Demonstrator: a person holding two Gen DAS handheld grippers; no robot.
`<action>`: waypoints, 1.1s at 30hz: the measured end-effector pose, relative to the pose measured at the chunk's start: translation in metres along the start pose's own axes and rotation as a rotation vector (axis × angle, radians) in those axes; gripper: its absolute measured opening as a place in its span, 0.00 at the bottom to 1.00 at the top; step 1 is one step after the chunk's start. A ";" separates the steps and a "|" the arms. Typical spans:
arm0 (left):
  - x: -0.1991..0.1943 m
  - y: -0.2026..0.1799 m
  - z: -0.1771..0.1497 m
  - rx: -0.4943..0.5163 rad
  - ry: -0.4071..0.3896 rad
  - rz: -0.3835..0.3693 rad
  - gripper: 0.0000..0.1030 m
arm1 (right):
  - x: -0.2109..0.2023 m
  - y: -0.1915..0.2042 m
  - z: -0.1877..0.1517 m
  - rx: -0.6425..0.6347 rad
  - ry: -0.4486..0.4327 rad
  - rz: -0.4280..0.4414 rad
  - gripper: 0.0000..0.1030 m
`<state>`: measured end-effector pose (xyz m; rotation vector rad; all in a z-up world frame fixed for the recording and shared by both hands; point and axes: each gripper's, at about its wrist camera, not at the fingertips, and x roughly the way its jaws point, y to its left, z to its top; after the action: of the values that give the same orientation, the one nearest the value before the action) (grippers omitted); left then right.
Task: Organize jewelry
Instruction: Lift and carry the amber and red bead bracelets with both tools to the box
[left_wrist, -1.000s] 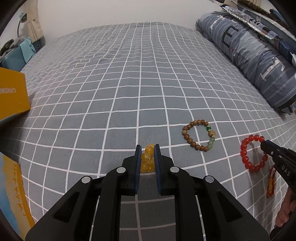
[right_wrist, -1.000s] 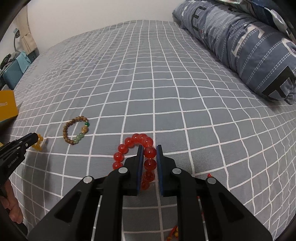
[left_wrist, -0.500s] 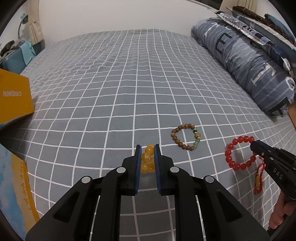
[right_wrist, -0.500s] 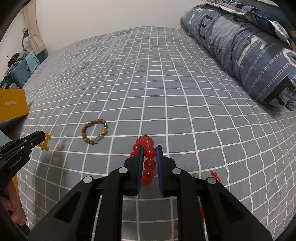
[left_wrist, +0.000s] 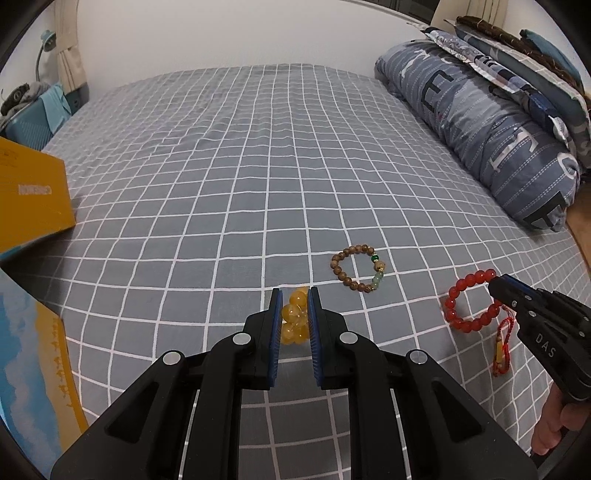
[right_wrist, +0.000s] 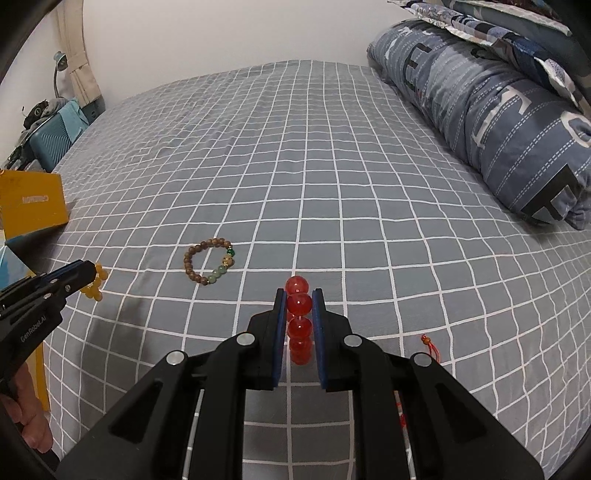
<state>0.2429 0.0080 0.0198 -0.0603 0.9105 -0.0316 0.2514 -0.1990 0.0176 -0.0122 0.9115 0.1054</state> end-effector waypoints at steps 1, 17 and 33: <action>-0.002 0.000 0.000 0.000 0.000 0.000 0.13 | -0.003 0.001 0.000 -0.001 -0.003 -0.003 0.13; -0.039 0.002 -0.003 0.001 -0.011 0.006 0.13 | -0.039 0.008 -0.001 -0.004 -0.039 -0.029 0.13; -0.086 0.022 -0.013 -0.013 -0.042 0.031 0.13 | -0.079 0.034 -0.007 -0.007 -0.078 -0.007 0.13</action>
<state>0.1796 0.0341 0.0779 -0.0590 0.8699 0.0048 0.1944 -0.1727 0.0765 -0.0180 0.8328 0.1016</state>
